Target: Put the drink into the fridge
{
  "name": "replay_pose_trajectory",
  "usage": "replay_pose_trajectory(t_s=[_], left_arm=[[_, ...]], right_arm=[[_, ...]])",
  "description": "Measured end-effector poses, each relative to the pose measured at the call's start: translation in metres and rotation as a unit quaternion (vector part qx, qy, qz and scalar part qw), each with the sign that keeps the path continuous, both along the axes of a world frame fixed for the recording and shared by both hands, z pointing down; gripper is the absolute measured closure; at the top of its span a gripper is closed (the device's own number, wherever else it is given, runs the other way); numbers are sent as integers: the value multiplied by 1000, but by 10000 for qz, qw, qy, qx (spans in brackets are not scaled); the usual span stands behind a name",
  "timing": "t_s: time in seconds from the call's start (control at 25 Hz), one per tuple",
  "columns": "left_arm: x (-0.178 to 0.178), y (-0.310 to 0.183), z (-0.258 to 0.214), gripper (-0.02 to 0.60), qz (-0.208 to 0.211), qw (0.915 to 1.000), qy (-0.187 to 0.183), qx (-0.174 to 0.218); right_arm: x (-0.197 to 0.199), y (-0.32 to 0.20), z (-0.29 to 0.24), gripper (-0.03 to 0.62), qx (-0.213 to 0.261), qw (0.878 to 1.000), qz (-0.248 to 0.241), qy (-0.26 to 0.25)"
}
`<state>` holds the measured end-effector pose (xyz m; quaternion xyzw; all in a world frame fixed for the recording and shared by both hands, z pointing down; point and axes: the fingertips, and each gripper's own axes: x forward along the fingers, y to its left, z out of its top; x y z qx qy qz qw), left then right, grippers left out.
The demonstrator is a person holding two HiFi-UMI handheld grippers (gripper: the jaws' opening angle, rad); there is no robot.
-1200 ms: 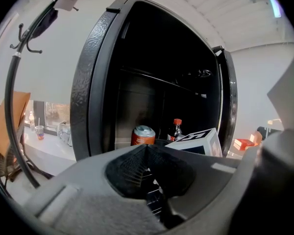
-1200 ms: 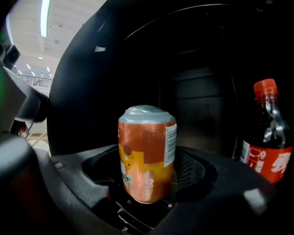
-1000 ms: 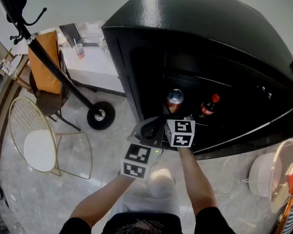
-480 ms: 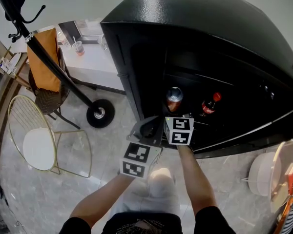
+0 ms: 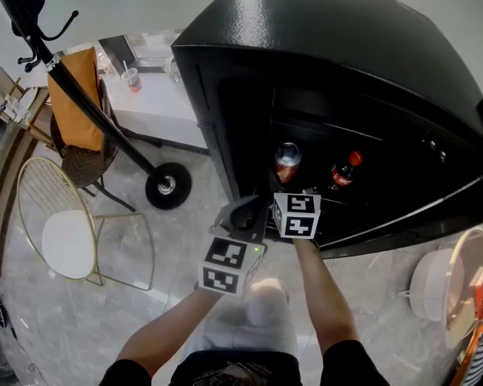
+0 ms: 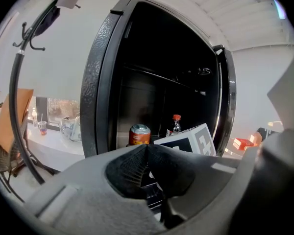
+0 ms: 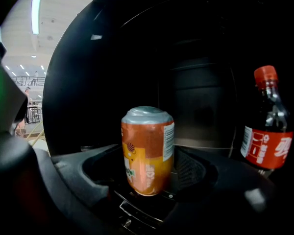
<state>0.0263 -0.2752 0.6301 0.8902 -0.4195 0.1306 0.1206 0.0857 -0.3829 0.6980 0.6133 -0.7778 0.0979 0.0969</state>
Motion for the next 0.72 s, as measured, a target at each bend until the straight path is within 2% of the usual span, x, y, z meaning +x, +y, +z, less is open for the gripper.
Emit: replay_pose_trajectory(t_s=[0.24, 0.4, 0.72], left_arm=[[1, 6, -13, 577, -45, 9998, 50, -193], [2, 13, -26, 577, -64, 9995, 35, -302], [1, 31, -83, 577, -76, 9994, 52, -330]], right_arm=[[2, 17, -17, 269, -104, 9999, -30, 99], [7, 35, -37, 269, -118, 9999, -3, -30], [8, 89, -94, 310, -505, 9986, -56, -111]])
